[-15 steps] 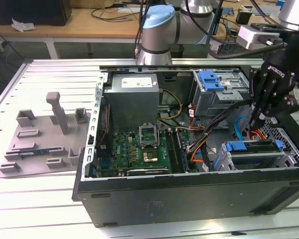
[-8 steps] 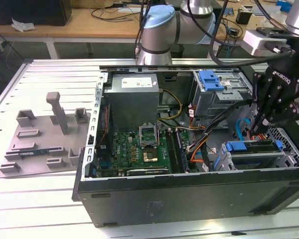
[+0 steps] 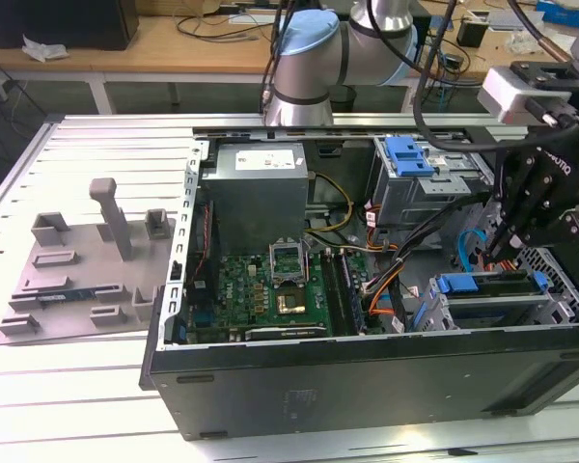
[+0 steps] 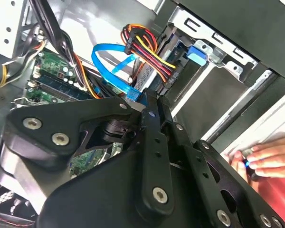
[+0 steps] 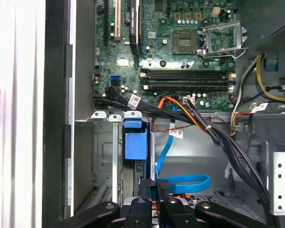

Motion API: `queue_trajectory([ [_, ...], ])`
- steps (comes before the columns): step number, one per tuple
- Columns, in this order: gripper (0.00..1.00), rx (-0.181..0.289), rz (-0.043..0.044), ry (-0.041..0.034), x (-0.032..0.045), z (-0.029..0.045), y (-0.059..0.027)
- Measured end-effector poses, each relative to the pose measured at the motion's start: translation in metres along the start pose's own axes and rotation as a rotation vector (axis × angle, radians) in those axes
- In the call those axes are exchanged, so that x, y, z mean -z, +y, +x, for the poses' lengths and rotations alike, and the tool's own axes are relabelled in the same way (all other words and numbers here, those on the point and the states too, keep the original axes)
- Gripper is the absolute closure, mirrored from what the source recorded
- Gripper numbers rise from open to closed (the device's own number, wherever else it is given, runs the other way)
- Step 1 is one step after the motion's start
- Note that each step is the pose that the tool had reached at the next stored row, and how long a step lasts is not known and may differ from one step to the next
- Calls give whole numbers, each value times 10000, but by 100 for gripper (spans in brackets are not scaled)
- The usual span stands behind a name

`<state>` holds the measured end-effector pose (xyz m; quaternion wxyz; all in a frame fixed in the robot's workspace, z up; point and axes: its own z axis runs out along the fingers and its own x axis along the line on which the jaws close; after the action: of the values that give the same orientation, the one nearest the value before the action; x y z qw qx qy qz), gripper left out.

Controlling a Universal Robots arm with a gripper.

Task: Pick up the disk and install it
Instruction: 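Insert the second disk wire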

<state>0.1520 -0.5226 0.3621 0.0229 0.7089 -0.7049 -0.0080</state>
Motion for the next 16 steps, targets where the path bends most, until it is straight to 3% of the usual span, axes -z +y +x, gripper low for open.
queue_trajectory([
  [4,84,11,2,-263,-2,88,-4],
  [6,84,18,3,-419,-2,133,-6],
  [7,84,23,3,-533,-4,165,-7],
  [9,84,28,4,-642,-4,198,-8],
  [11,84,30,5,-698,-4,209,-8],
  [16,84,31,5,-711,-4,210,-8],
])
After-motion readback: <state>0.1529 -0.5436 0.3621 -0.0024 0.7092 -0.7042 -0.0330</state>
